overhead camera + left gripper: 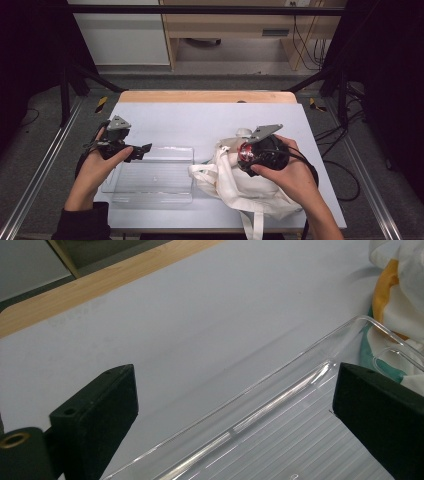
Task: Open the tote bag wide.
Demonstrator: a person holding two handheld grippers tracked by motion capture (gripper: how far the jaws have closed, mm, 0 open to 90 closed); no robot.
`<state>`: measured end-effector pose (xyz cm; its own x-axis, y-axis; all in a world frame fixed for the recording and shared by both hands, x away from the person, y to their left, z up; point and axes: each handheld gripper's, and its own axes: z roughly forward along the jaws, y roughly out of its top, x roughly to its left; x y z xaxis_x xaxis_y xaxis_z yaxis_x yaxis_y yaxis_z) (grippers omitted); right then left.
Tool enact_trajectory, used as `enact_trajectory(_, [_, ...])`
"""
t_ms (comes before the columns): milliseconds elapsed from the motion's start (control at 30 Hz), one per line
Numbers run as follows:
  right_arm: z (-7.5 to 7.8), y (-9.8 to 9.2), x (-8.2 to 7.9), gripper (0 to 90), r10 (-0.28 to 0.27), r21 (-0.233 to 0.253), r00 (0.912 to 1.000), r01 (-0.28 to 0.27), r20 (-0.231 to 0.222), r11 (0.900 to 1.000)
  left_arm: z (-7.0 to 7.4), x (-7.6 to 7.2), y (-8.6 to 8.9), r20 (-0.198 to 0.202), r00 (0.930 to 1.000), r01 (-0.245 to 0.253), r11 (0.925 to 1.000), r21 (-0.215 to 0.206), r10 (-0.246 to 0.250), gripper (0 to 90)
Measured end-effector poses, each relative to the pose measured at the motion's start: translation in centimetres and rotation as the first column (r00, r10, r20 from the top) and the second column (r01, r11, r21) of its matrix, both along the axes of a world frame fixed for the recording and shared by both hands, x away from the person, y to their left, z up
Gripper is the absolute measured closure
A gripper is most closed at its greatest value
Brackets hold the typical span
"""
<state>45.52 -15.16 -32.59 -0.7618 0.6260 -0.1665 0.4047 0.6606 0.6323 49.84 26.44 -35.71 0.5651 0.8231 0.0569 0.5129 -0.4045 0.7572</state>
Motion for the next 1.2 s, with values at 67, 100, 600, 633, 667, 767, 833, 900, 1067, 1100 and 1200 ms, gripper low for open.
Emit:
enact_trajectory(67, [0.2,0.4,0.3,24.5,0.006,-0.012,1.0000,-0.006,-0.002,1.000,-0.1,0.0,0.2,-0.002,1.0000,-0.004,1.0000,-0.006,0.004,4.5])
enact_trajectory(100, [0.4,0.6,0.4,24.5,0.013,-0.019,0.9999,-0.013,-0.008,1.000,-0.1,0.0,0.3,-0.002,1.0000,-0.006,0.9999,-0.010,0.006,4.5])
enact_trajectory(600, [1.1,3.8,1.9,24.5,0.074,-0.020,0.9972,-0.074,-0.015,0.997,-0.4,0.1,0.5,-0.010,0.9999,0.005,1.0000,0.009,-0.005,4.4])
enact_trajectory(633, [1.1,3.9,2.0,24.5,0.076,-0.013,0.9970,-0.076,-0.016,0.997,-0.4,0.1,0.6,-0.013,0.9999,0.001,1.0000,0.009,-0.001,4.4])
enact_trajectory(667, [1.1,4.0,2.1,24.5,0.079,-0.009,0.9968,-0.079,-0.014,0.997,-0.5,0.1,0.6,-0.014,0.9999,-0.002,1.0000,0.005,0.002,4.5])
enact_trajectory(767, [1.1,4.6,2.4,24.5,0.089,-0.007,0.9960,-0.089,-0.006,0.996,-0.5,0.1,0.9,-0.017,0.9998,-0.005,1.0000,0.009,0.005,4.5])
enact_trajectory(833, [1.3,4.9,2.5,24.5,0.092,-0.001,0.9958,-0.092,-0.002,0.996,-0.5,0.1,0.8,-0.014,0.9999,-0.007,1.0000,0.005,0.008,4.5])
enact_trajectory(900, [1.5,5.3,2.8,24.5,0.100,0.004,0.9949,-0.100,0.008,0.995,-0.5,0.1,0.7,-0.015,0.9999,-0.002,1.0000,0.008,0.002,4.5])
enact_trajectory(1067, [1.9,6.1,3.4,24.5,0.111,0.024,0.9937,-0.111,0.016,0.994,-0.7,0.1,0.5,-0.023,0.9997,0.007,0.9996,0.029,-0.006,4.4])
enact_trajectory(1100, [1.9,6.3,3.6,24.5,0.115,0.029,0.9933,-0.115,0.014,0.993,-0.6,0.1,0.5,-0.024,0.9997,0.009,0.9995,0.029,-0.009,4.5])
enact_trajectory(1200, [2.0,6.9,3.9,24.5,0.121,0.035,0.9926,-0.121,0.015,0.992,-0.6,0.0,0.7,-0.020,0.9998,0.001,0.9997,0.023,0.000,4.5])
